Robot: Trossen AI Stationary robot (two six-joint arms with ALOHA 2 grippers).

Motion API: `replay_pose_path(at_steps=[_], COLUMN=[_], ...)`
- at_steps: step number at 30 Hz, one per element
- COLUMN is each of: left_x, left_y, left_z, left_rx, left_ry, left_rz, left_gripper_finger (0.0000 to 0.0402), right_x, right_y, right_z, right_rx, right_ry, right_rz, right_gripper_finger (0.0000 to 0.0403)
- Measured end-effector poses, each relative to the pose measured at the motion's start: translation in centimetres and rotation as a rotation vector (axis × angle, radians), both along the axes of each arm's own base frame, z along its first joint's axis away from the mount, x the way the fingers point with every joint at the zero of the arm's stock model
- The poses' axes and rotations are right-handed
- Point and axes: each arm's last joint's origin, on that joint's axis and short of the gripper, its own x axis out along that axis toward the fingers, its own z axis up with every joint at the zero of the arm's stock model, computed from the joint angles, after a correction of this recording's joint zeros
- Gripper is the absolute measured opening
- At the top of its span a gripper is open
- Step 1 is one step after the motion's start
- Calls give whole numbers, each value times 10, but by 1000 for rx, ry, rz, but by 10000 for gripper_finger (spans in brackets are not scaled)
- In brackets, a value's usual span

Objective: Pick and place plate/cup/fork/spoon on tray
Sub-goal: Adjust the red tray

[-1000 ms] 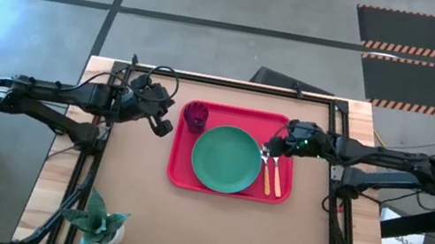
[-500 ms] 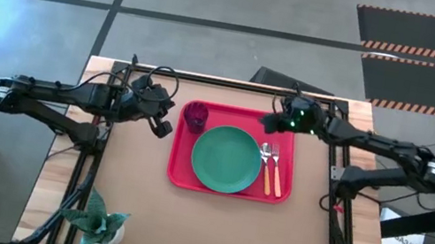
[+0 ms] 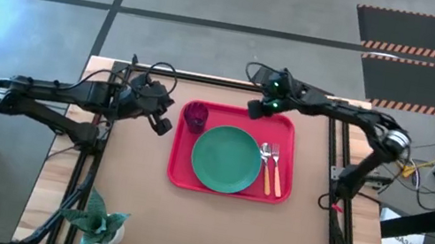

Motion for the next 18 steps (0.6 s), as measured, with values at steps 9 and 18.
replay_pose_path(at_steps=[9,18], left_x=[-3,-4], left_y=[5,4], left_z=[1,3], left_rx=[11,5], left_ry=[8,-2], left_rz=[5,-1], left_gripper_finger=[0,0], right_x=[37,35], right_y=[-55,-78], right_z=[-4,-21], right_rx=[-31,4], right_ry=[-37,121], right_rz=[70,83], right_gripper_finger=[8,8])
